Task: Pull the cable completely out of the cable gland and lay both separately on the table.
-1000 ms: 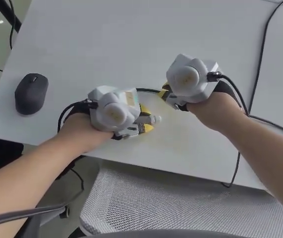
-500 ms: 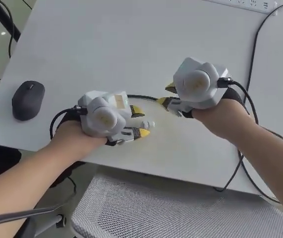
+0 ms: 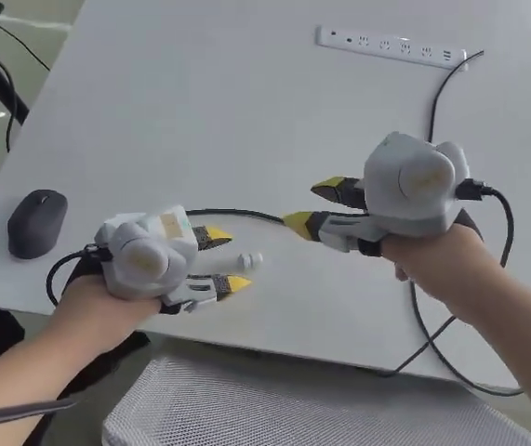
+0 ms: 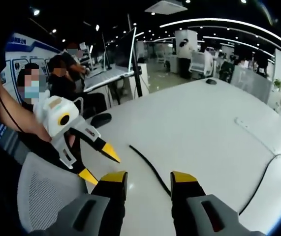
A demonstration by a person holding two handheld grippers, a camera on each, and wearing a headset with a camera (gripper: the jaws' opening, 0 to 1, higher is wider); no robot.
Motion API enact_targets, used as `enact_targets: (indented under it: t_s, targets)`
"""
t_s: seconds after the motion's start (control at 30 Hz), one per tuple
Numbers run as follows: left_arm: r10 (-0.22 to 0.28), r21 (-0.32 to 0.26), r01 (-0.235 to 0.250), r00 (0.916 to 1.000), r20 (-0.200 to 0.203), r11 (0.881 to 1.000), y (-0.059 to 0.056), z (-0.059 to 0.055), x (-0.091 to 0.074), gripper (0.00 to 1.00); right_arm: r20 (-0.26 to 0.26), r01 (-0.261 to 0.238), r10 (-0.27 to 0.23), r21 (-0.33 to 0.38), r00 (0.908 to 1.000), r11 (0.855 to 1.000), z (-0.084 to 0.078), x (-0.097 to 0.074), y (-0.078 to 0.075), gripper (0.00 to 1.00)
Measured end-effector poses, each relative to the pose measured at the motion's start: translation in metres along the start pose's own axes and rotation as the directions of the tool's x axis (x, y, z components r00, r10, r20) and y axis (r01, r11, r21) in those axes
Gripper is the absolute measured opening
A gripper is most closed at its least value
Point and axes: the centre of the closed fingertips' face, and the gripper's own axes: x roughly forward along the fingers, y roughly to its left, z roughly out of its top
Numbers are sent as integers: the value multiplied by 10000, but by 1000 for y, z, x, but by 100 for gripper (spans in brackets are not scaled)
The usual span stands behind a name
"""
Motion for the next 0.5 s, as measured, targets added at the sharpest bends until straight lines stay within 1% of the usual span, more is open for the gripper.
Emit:
enact_targets:
  t_s: [0.07, 0.1, 0.2, 0.23, 0.33, 0.37, 0.43, 0.5]
  targets:
    - [129, -217, -125, 9998, 160, 9997, -1, 5, -5, 41, 139, 93, -93, 15, 9999, 10000, -2, -11, 2, 33]
    - [257, -363, -246, 9992, 307, 9990, -2, 10, -8, 42, 197, 114, -115, 28, 9997, 9999, -3, -15, 3, 33]
    - [508, -630, -476, 9975, 499, 9969, -4, 16, -15, 45, 438, 145, -151, 130, 9989, 9998, -7, -29, 6, 35]
    - [585, -731, -542, 9966, 581, 9958, -5, 19, -18, 45, 482, 171, -178, 145, 9987, 9997, -11, -33, 6, 35]
    - [781, -1180, -699, 9947, 667, 9906, -6, 20, -24, 49, 620, 138, -139, 19, 9980, 9999, -18, -46, 9, 37]
    - [883, -1358, -775, 9933, 751, 9877, -6, 21, -28, 50, 650, 109, -109, 6, 9978, 9999, -21, -51, 10, 38]
    - [974, -1462, -845, 9917, 839, 9856, -8, 24, -33, 50, 647, 77, -74, -42, 9979, 10000, -28, -59, 11, 40]
    - [1119, -1783, -928, 9887, 1000, 9796, -8, 27, -39, 51, 770, 97, -90, -79, 9970, 9999, -32, -66, 11, 42]
